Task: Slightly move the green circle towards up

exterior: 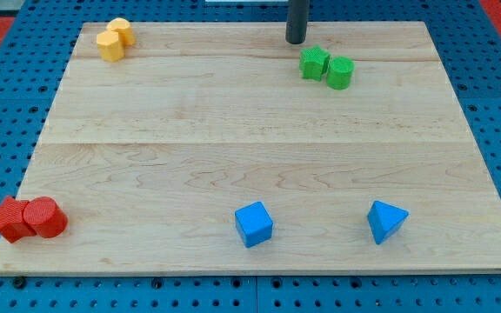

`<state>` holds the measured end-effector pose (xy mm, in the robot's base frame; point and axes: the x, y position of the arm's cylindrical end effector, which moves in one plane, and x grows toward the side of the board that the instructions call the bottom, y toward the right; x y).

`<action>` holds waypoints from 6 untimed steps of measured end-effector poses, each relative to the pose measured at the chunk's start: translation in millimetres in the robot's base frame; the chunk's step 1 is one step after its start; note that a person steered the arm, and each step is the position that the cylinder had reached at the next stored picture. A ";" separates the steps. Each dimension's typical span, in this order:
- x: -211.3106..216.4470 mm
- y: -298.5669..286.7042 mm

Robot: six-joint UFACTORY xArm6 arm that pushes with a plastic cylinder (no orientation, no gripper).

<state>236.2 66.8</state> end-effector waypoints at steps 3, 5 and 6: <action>107.7 -28.5; 185.1 31.0; 185.6 93.0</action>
<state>421.8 159.8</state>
